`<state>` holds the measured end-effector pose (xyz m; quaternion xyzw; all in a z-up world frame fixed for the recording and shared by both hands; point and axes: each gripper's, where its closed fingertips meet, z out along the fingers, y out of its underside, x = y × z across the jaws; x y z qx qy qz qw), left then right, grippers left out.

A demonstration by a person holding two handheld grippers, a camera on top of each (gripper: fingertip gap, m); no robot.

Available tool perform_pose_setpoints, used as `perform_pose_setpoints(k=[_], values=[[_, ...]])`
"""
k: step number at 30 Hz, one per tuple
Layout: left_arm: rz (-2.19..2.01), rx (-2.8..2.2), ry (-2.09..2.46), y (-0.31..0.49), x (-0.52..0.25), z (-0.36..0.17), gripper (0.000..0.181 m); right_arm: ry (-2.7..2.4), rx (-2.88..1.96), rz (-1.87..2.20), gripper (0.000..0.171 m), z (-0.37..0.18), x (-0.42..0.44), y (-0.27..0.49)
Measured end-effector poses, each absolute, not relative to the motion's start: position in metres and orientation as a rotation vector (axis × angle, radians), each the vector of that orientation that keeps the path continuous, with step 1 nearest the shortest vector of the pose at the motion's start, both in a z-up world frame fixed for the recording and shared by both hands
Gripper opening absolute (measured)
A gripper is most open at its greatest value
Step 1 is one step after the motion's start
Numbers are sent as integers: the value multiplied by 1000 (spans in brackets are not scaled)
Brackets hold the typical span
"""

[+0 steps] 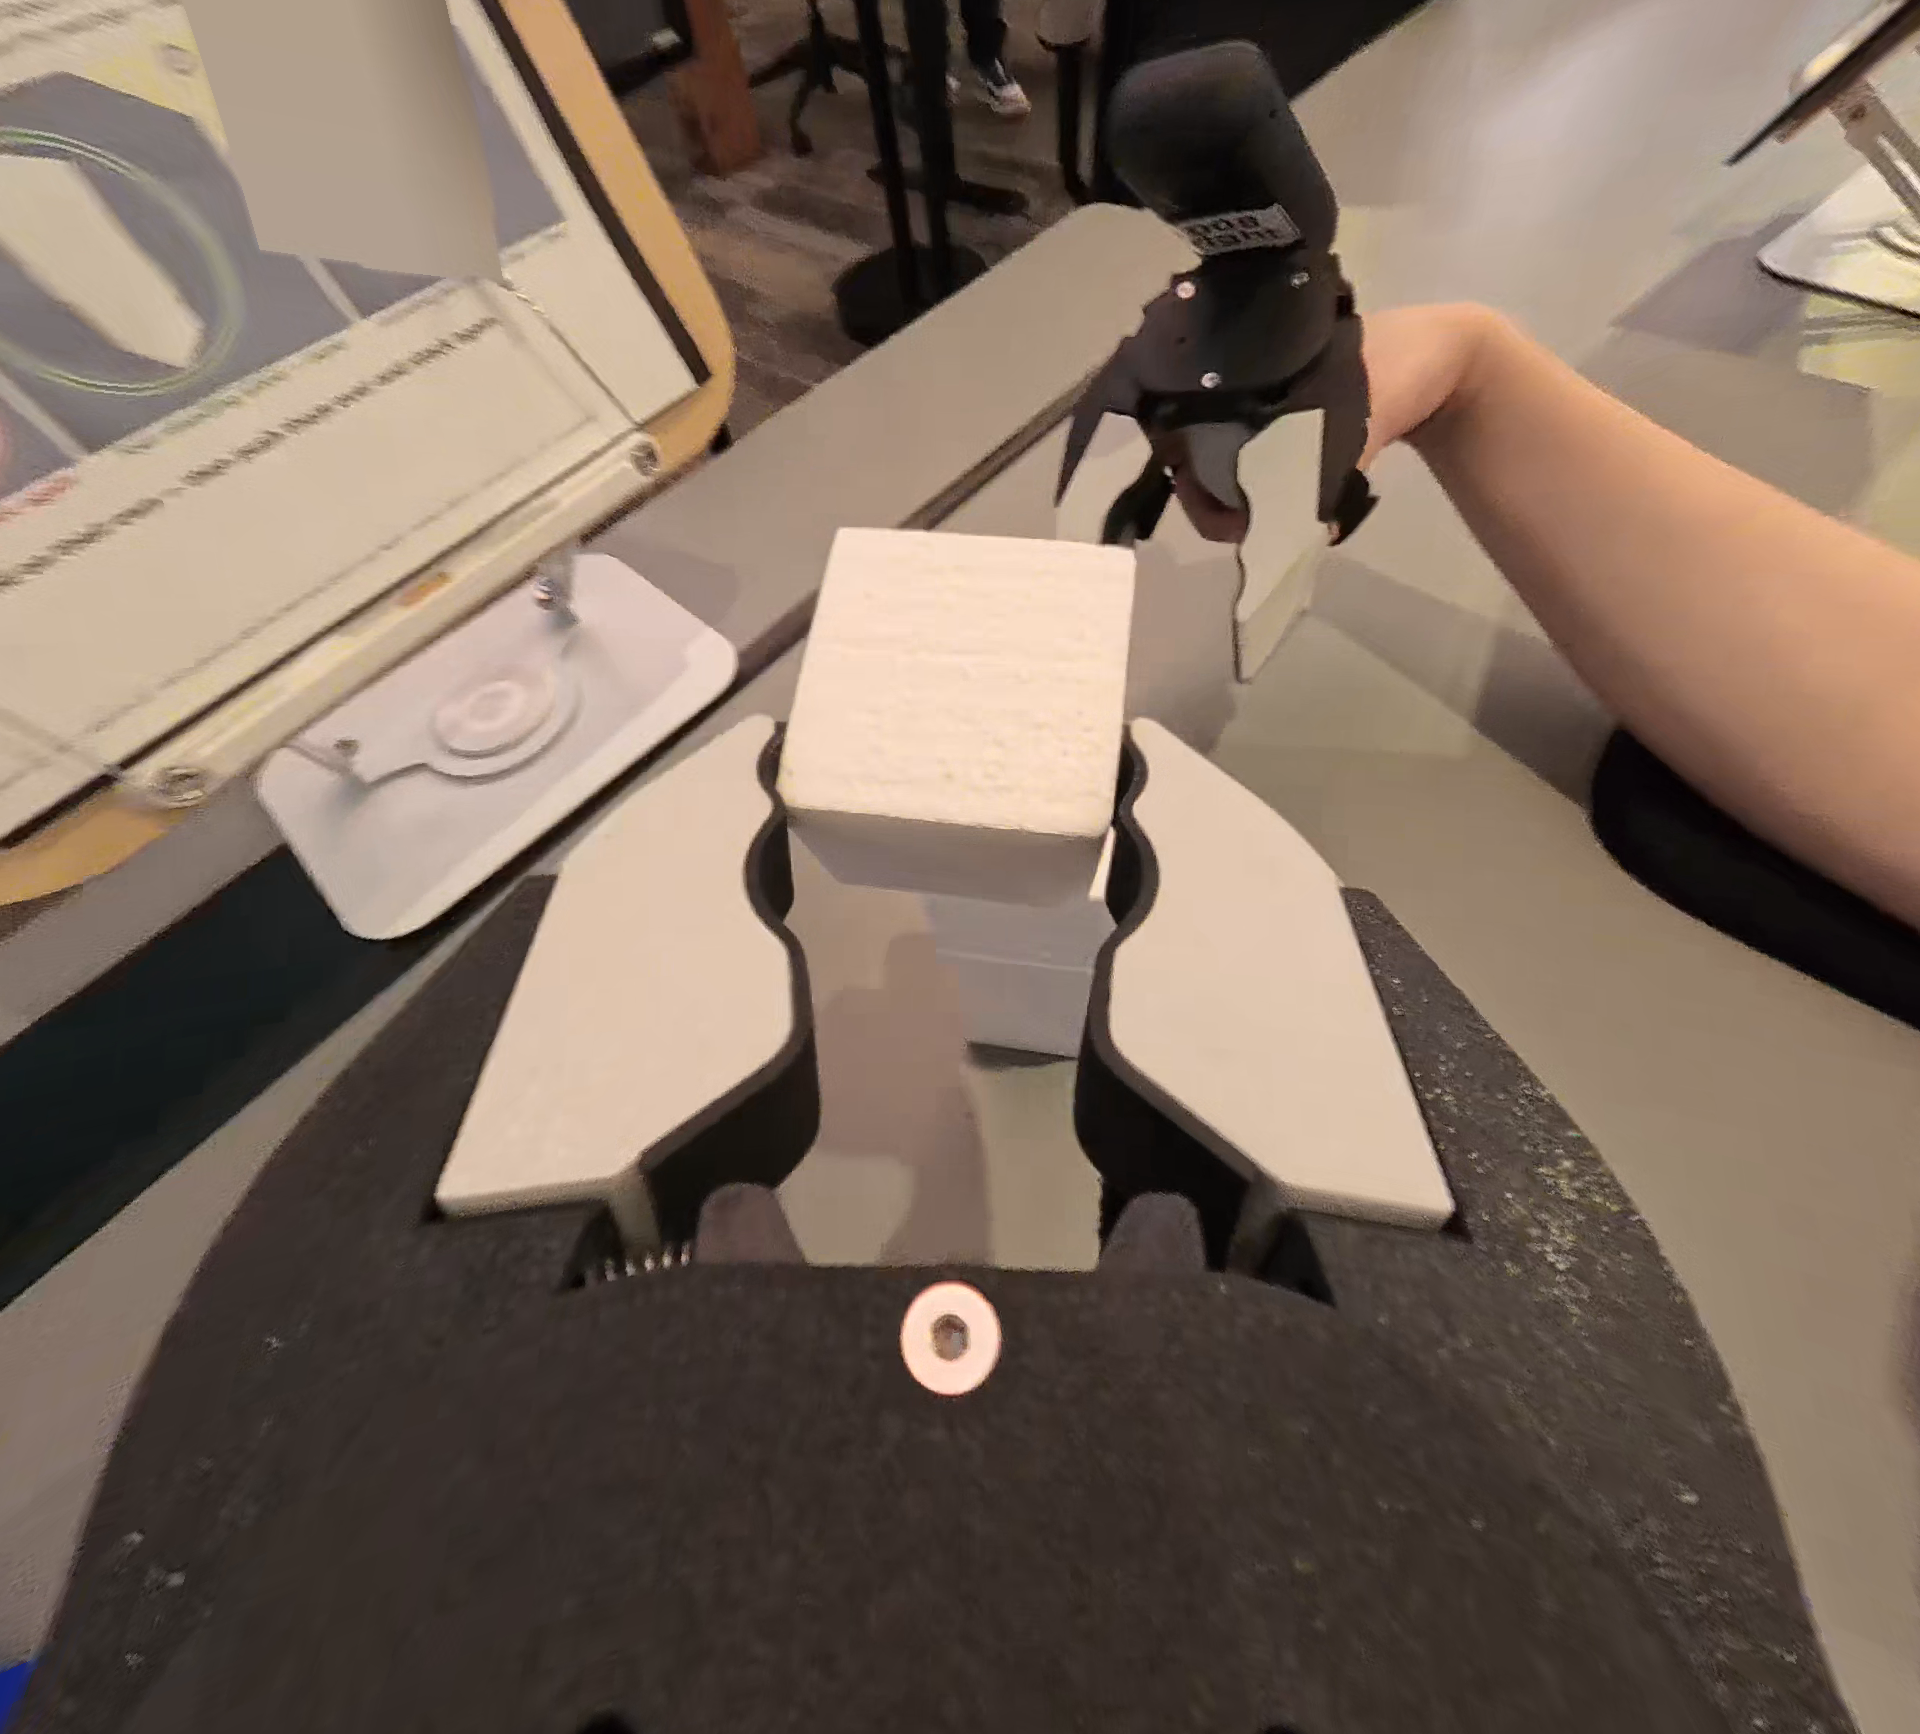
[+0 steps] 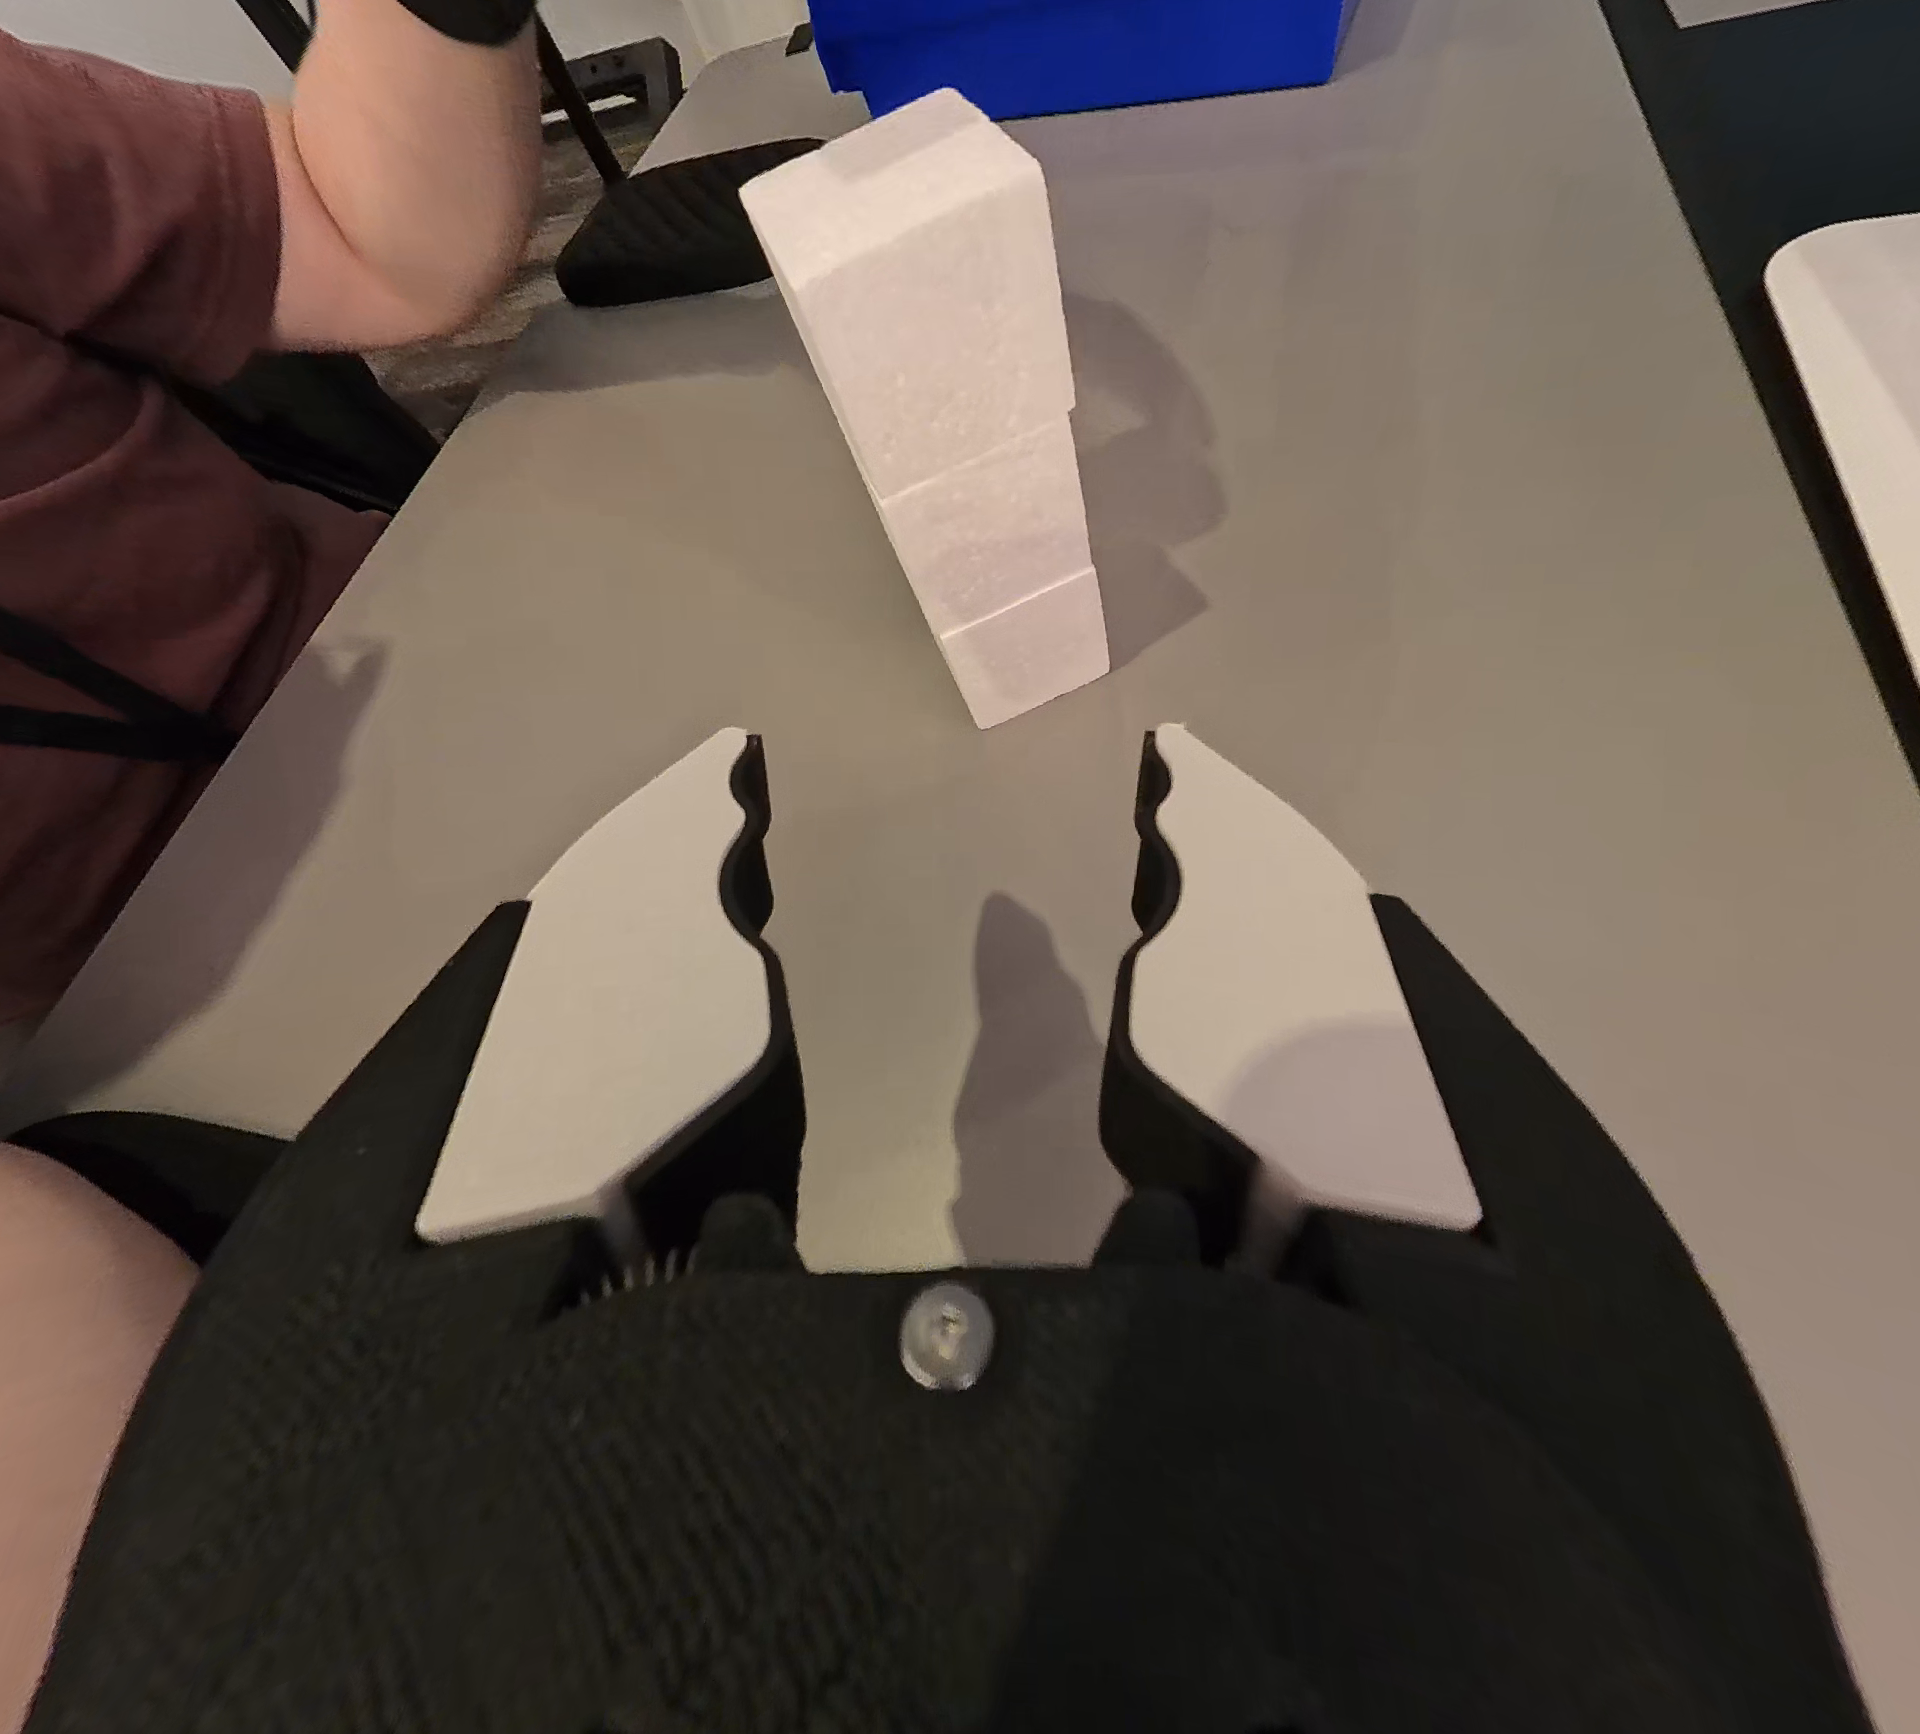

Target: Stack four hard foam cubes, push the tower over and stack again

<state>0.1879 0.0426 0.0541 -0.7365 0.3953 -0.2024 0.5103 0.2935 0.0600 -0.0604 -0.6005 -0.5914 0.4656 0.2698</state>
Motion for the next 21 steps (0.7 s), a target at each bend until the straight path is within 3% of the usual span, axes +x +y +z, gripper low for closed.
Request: perform_pose_setpoints(k=[21], values=[[-474, -1899, 1040, 51, 210, 14, 59, -1585, -1638, 1310, 66, -66, 296, 59]])
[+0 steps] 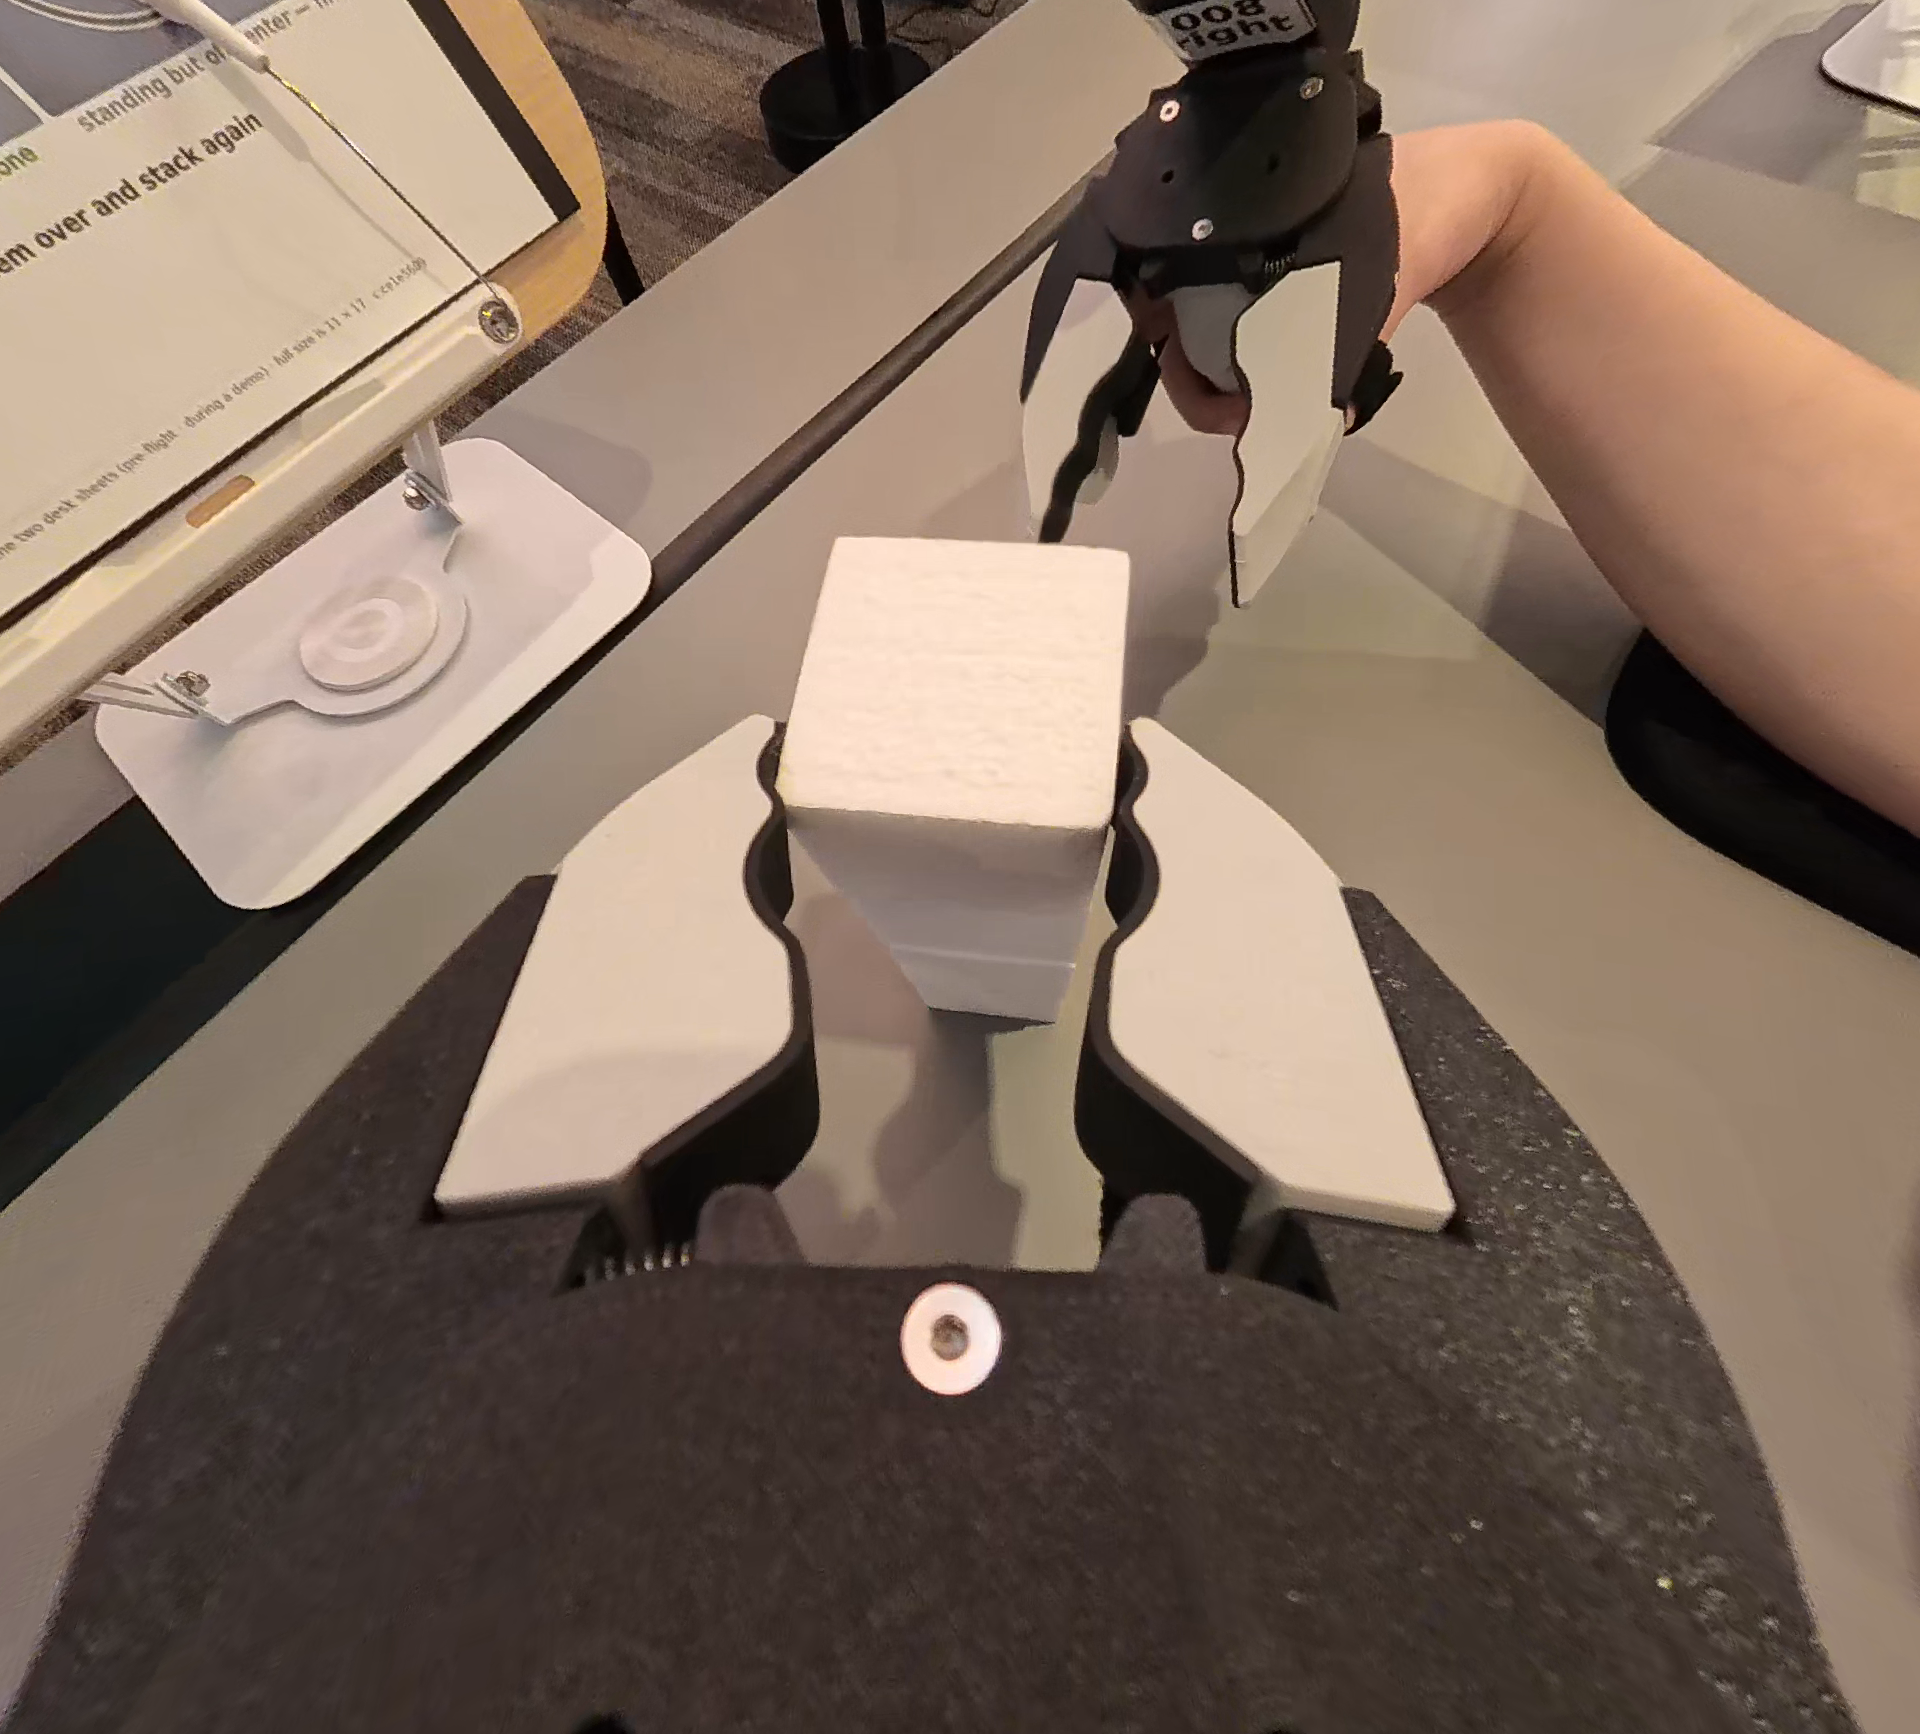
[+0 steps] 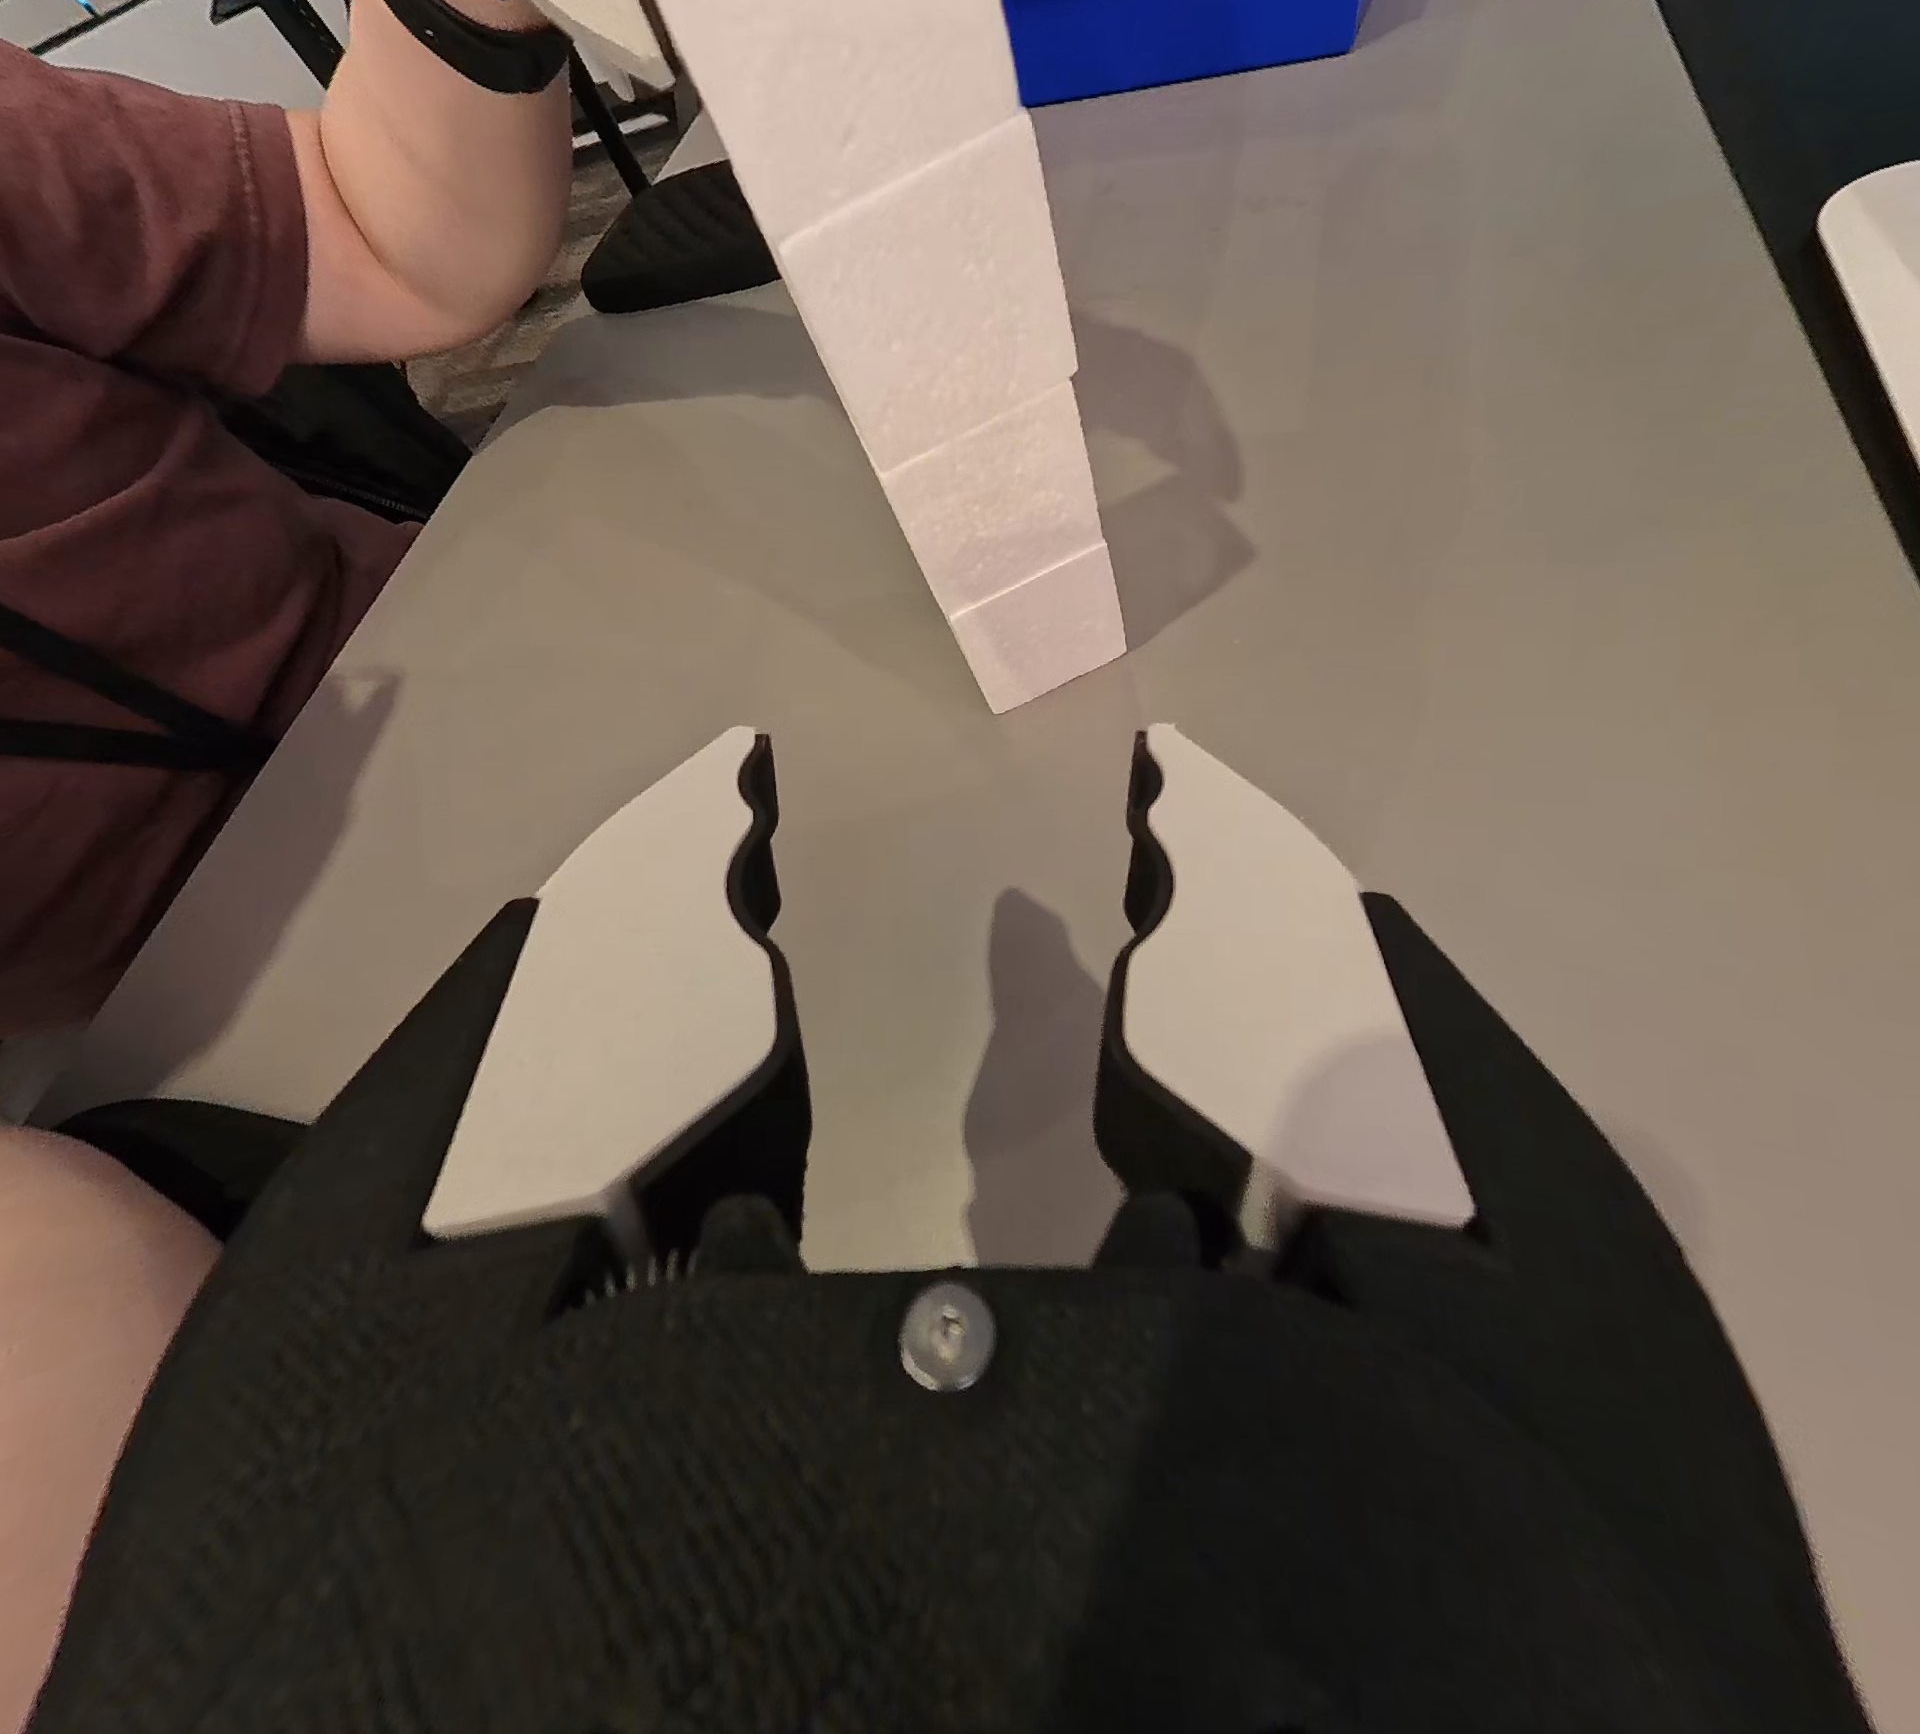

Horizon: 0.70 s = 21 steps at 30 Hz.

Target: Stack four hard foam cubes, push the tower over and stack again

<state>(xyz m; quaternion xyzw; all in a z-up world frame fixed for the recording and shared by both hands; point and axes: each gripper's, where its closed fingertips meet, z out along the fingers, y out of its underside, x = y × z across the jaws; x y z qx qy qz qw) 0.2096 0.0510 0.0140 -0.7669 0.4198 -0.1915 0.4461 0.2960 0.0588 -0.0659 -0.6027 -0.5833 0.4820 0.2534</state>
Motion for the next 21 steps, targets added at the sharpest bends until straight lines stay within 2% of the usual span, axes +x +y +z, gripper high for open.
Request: perform_pose_setpoints(k=[1, 5, 12, 14, 16, 17, 18, 19, 21], values=[[-472, -1896, 1036, 52, 210, 13, 59, -1588, -1643, 1314, 65, -67, 296, 58], [-432, -1898, 1026, 55, 207, 10, 83, -1588, -1658, 1313, 65, -71, 296, 60], [-456, -1808, 847, 37, 164, 17, 80, -1566, -1631, 1322, 60, -58, 302, 59], [-373, -1817, 809, 39, 140, -3, 68, -1572, -1615, 1319, 52, -50, 306, 57], [-288, -1876, 802, 46, 120, -38, 51, -1590, -1610, 1271, 29, -43, 314, 57], [-268, -1896, 765, 52, 112, -53, 39, -1595, -1613, 1231, 15, -40, 319, 58], [-307, -1895, 742, 54, 111, -66, 15, -1590, -1618, 1192, 1, -35, 325, 59], [-396, -1889, 751, 51, 118, -77, 0, -1569, -1634, 1158, 1, -29, 331, 60], [-495, -1919, 717, 52, 127, -95, 0, -1504, -1678, 1088, 1, -15, 350, 61]])
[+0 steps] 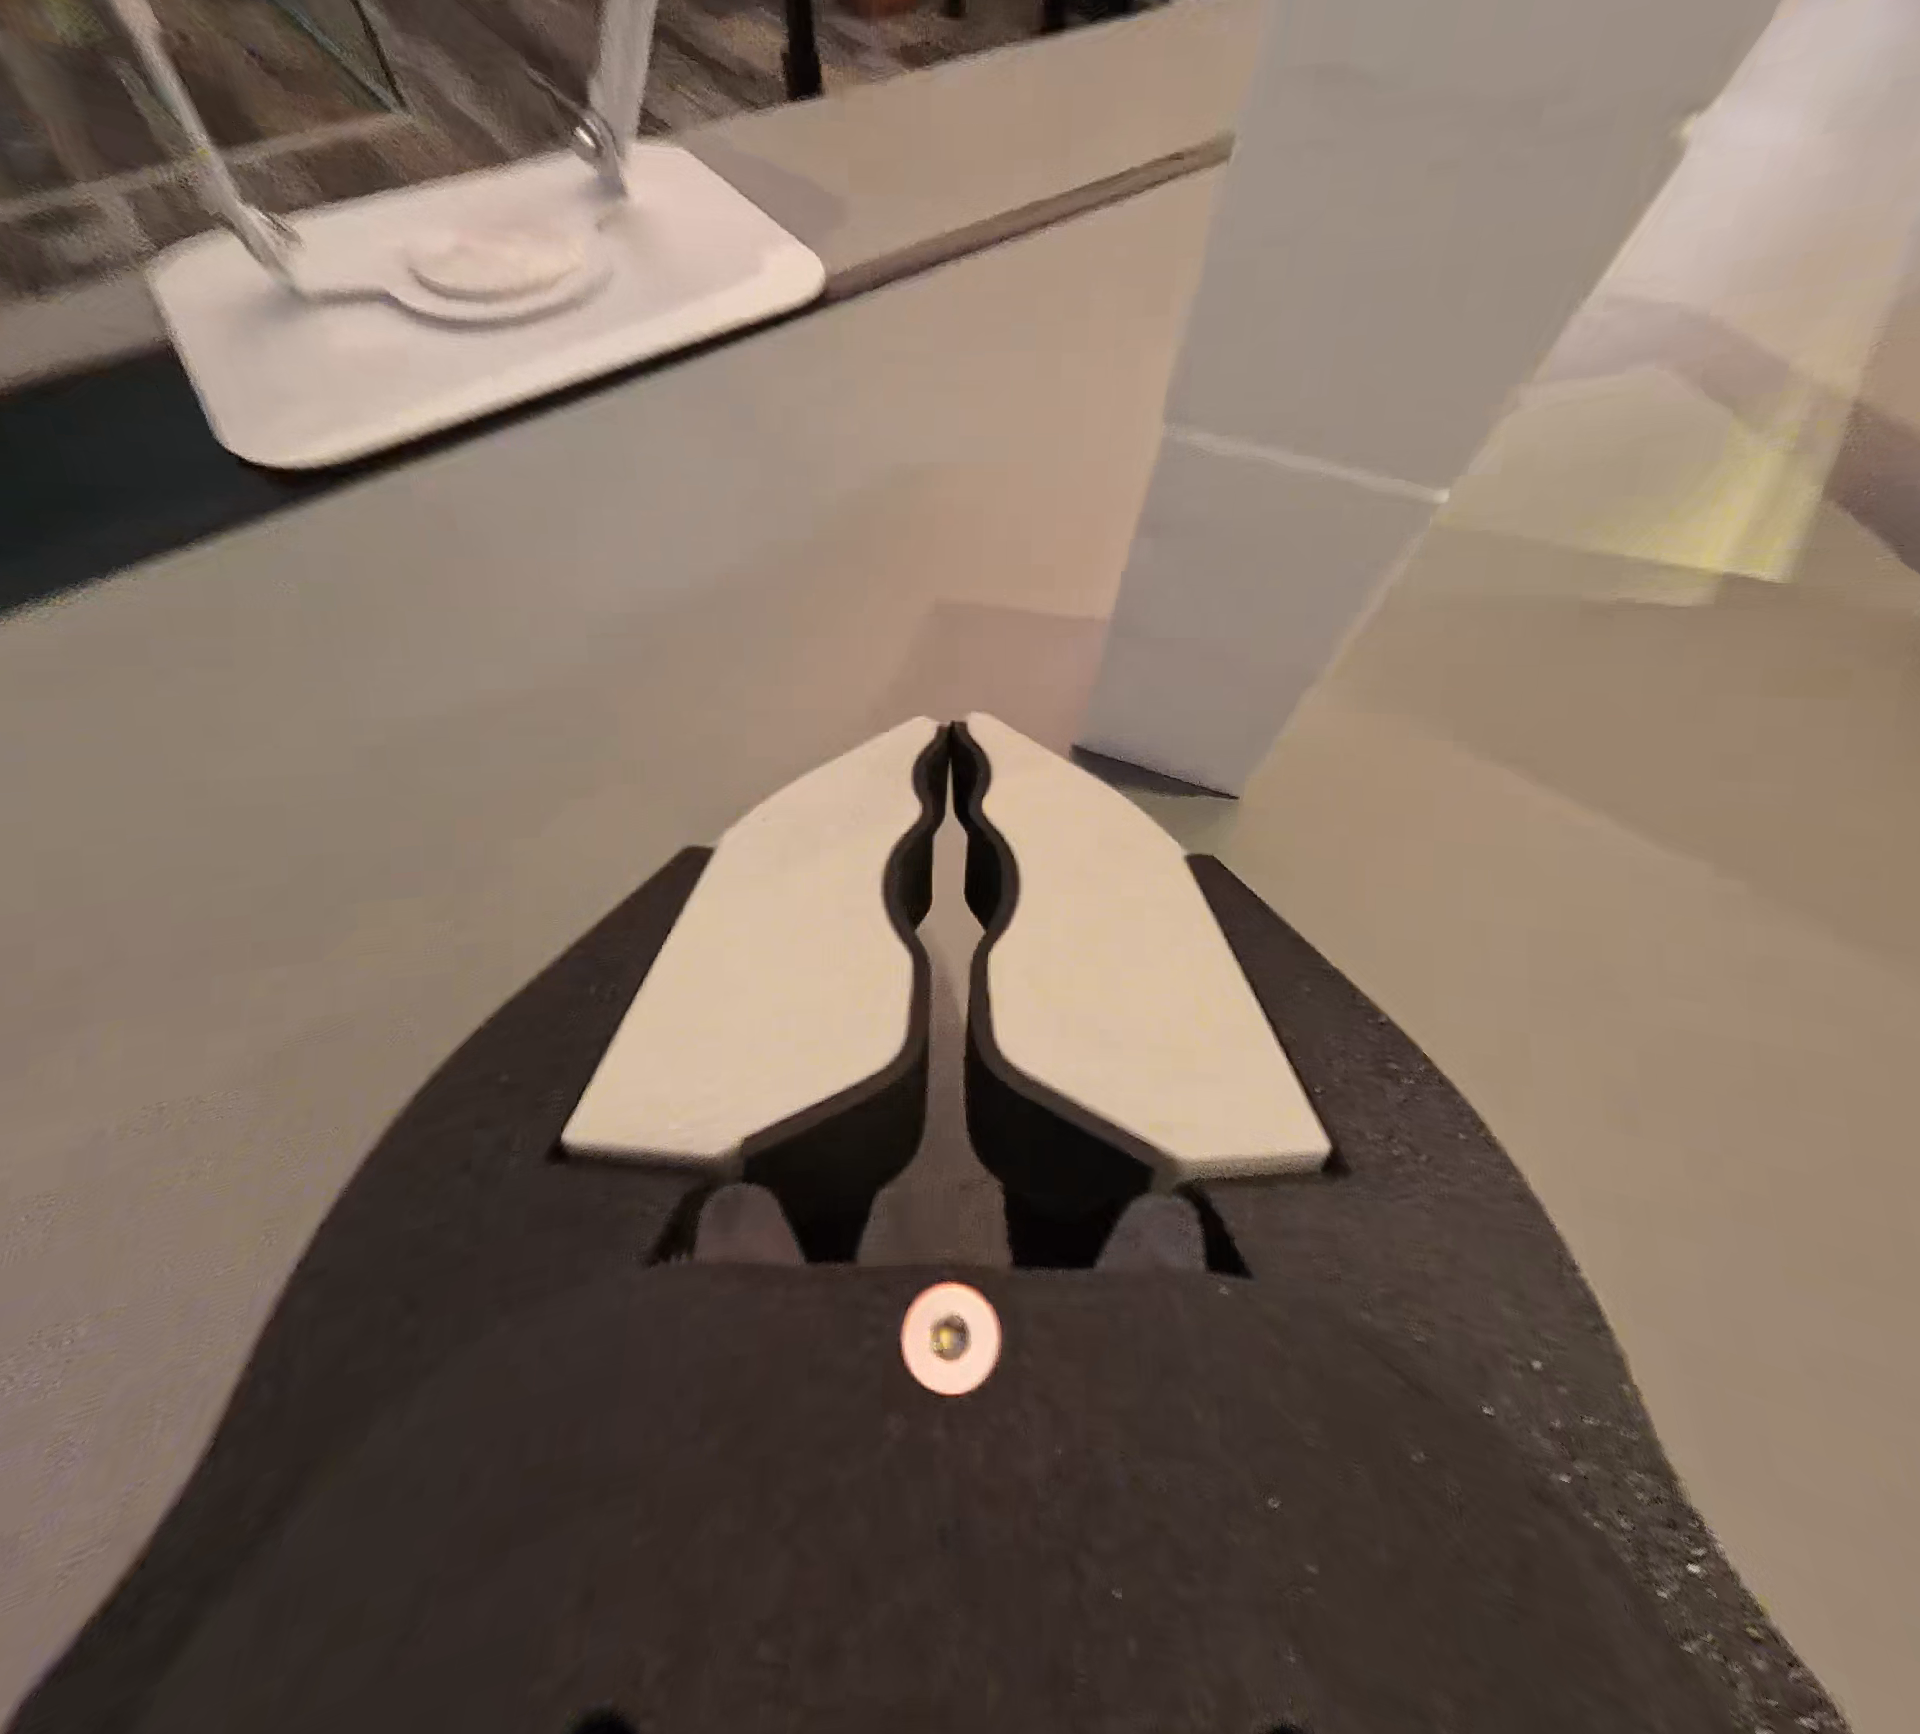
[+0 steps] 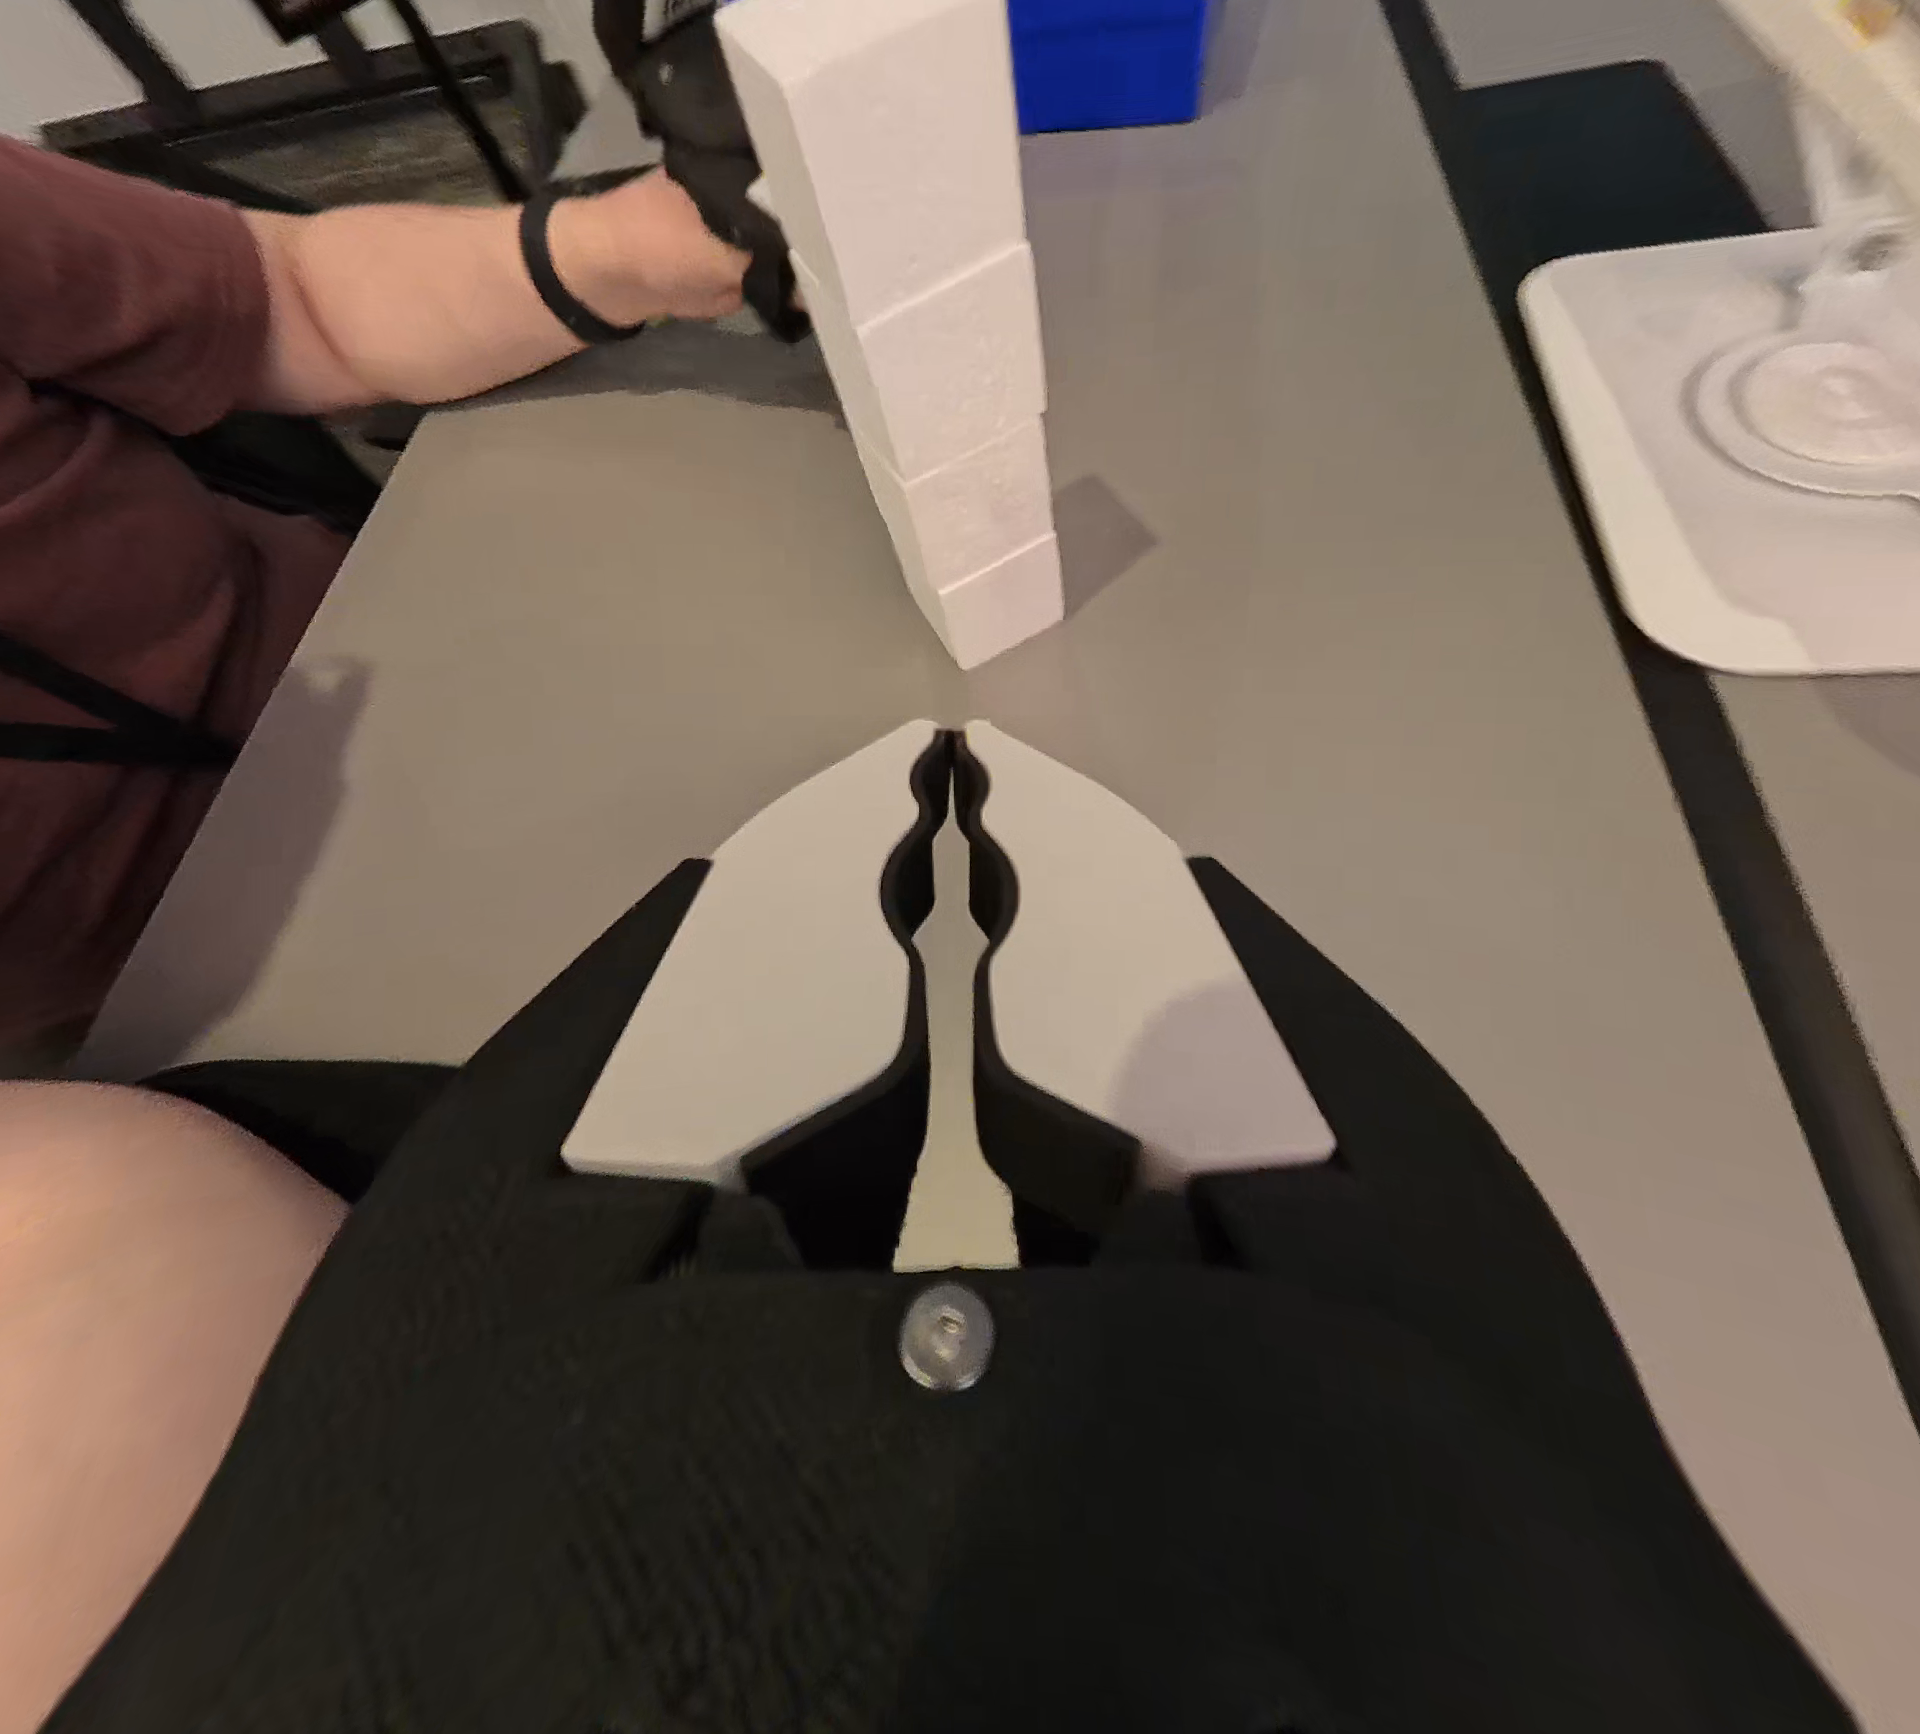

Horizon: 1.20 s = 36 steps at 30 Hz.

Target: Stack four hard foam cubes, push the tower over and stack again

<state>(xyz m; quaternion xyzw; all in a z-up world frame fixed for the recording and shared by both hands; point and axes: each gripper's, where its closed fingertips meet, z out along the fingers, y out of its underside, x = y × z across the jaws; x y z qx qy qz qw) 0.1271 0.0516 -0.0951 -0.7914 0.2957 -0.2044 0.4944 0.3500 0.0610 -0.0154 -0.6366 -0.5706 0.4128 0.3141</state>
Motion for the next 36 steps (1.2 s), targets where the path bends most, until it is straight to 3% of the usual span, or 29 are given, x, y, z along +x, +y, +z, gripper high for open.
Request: perform_pose_setpoints(k=[4, 8, 16, 22, 26, 29, 36], values=[[-454, -2003, 800, 55, 144, -117, 0, -1312, -1715, 890, 0, 15, 394, 67], [-394, -1965, 840, 61, 163, -104, 0, -1254, -1680, 797, 0, 31, 412, 64], [-385, -1833, 952, 60, 218, -52, 0, -1398, -1947, 678, 1, -20, 405, 72], [-436, -1789, 986, 55, 248, -42, 0, -1378, -1918, 632, 1, -14, 412, 73], [-516, -1743, 967, 57, 239, -40, 28, -1234, -1858, 540, 1, 9, 437, 81], [-527, -1686, 1062, 57, 233, -49, 60, -1140, -1757, 472, 11, 36, 444, 83], [-697, -1513, 1258, 47, 245, -82, 68, -1042, -1583, 257, 52, 93, 443, 57]])
